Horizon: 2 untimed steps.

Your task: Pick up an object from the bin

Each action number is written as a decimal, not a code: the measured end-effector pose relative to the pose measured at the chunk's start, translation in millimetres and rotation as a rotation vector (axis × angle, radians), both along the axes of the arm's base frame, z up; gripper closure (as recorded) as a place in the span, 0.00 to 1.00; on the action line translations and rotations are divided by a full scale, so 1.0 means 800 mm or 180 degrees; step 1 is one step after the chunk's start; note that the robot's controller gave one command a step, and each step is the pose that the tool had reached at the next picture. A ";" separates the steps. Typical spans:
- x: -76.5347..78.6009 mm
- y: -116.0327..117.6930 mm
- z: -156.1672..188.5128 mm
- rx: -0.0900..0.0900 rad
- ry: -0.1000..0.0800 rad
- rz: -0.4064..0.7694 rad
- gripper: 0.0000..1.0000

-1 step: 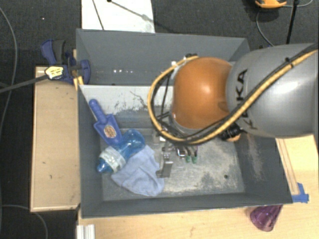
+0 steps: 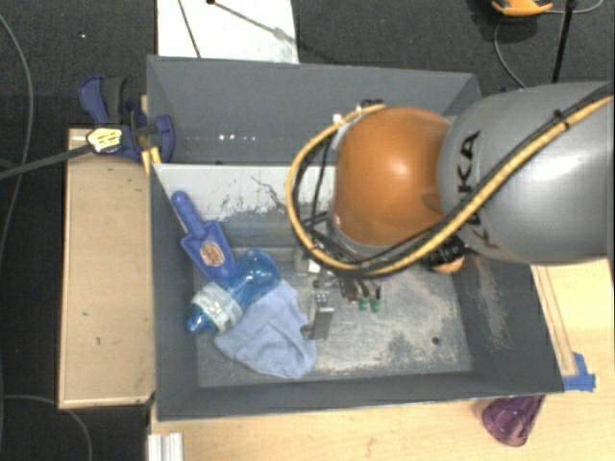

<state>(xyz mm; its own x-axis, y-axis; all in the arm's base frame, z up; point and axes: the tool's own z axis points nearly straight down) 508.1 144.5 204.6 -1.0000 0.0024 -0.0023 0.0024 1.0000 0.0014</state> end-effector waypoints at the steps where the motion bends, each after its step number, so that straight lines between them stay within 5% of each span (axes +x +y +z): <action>1: -0.016 0.013 -0.085 0.0003 -0.0004 0.0054 0.00; 2: -0.027 0.018 -0.126 -0.0003 0.0019 0.0118 0.00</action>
Offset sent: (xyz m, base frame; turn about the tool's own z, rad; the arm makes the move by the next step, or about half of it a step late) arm -0.0310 0.0234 -0.0596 -0.0891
